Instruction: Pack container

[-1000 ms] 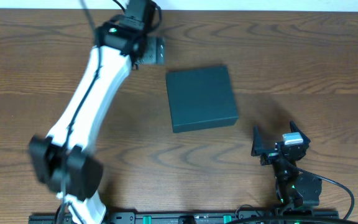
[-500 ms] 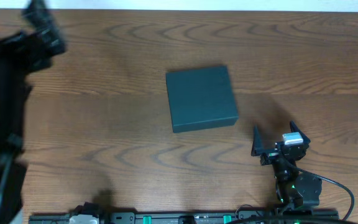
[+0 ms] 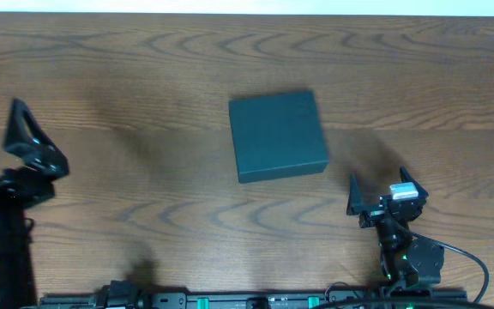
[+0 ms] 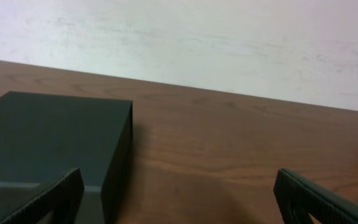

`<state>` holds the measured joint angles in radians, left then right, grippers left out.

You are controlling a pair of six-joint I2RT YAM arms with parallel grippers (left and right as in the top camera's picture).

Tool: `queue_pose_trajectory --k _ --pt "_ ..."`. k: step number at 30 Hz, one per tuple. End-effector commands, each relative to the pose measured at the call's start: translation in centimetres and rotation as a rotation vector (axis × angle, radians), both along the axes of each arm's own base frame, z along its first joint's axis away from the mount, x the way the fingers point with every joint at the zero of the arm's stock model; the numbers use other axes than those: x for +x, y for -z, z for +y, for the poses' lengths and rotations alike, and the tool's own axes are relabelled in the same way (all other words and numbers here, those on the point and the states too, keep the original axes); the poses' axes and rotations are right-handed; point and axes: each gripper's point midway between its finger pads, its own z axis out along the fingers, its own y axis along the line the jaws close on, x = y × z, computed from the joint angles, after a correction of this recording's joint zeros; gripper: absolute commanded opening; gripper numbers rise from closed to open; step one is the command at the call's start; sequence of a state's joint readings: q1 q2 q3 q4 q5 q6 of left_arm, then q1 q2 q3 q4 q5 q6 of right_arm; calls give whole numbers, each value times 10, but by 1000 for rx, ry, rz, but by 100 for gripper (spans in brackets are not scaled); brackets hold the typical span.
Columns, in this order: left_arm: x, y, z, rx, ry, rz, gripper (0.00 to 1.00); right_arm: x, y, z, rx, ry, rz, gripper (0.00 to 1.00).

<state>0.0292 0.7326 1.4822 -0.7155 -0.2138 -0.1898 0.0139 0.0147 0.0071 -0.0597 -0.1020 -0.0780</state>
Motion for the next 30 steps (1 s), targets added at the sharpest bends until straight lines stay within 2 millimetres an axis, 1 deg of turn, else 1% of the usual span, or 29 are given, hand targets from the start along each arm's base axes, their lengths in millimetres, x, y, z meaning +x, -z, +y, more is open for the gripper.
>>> queue_pose_trajectory --k 1,8,10,14,16,23,30 --pt "2 35 3 -57 -17 11 99 0 0 -1 -12 -1 -6 99" --pt "15 104 3 -169 -25 -11 99 0 -1 -1 -12 -1 -6 99" --pt "19 127 3 -203 -26 -5 99 0 0 -1 -12 -1 -6 99" --pt "22 168 3 -263 -37 22 99 0 0 -1 -12 -1 -6 99" --pt "22 185 2 -284 -40 38 99 0 -1 -1 -12 -1 -7 99" --pt "18 223 -2 -299 -19 66 99 0 0 -1 -12 -1 -6 99" --pt "20 248 -4 -314 -11 43 99 0 -1 -1 -12 -1 -6 99"
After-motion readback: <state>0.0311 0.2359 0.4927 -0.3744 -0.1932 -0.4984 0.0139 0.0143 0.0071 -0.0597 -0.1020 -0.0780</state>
